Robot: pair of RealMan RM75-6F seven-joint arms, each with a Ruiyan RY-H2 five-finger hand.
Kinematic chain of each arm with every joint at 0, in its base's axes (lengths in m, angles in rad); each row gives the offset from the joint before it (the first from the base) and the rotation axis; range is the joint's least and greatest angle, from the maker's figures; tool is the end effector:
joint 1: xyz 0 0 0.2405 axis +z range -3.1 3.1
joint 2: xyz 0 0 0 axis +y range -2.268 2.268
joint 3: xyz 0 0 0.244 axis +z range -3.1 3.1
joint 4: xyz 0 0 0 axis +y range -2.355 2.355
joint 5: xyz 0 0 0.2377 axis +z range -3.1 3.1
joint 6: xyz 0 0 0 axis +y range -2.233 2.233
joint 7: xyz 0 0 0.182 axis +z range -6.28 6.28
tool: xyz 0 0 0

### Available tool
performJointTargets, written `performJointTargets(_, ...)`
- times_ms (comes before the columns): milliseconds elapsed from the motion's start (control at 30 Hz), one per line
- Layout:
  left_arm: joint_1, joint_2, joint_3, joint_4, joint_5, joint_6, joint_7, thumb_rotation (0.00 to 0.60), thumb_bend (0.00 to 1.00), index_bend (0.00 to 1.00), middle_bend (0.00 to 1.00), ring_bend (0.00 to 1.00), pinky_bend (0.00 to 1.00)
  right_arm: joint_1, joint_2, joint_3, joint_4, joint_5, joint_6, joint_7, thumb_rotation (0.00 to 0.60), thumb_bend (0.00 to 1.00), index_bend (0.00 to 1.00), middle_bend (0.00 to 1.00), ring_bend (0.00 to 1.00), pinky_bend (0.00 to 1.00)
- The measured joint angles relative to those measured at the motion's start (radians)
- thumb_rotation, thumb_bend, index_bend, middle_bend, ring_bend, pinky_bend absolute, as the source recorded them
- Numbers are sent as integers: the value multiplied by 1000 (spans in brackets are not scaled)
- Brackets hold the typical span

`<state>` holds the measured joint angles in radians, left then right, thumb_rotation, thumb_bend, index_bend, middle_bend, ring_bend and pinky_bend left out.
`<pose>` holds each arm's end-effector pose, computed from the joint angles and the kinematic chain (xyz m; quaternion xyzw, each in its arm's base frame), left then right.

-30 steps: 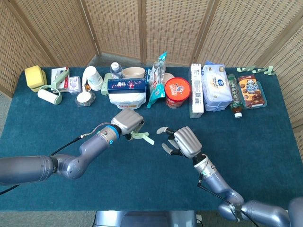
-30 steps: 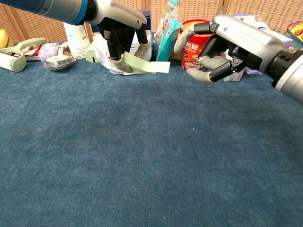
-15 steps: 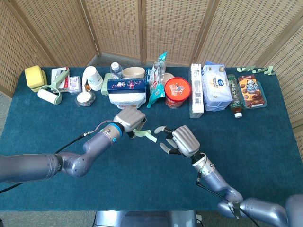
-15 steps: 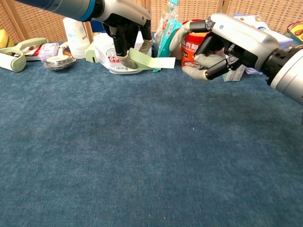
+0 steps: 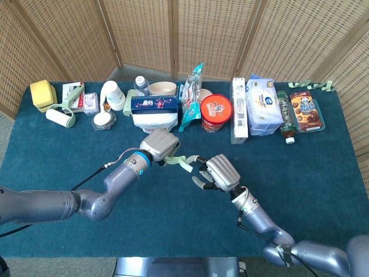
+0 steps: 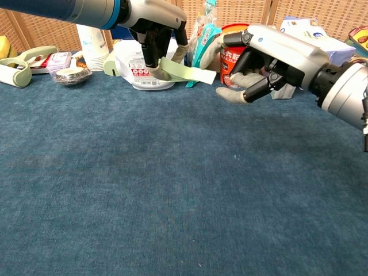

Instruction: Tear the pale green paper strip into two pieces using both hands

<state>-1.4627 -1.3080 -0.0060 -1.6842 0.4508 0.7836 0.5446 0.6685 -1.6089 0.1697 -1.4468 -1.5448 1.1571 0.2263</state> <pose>0.0143 0.4084 -0.0411 -0.8477 -0.2889 -0.2595 0.3614 -0.0826 -0.3408 -0.0456 0.6682 -0.4156 0.5654 0.2472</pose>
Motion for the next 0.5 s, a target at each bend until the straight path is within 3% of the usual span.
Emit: performJointTargets(500,33,-23,-18,13,26,19,22,600,375,583,1000,1000,1000,16,6,8,-18,34,-25,7,600,393,327,1000,926,825)
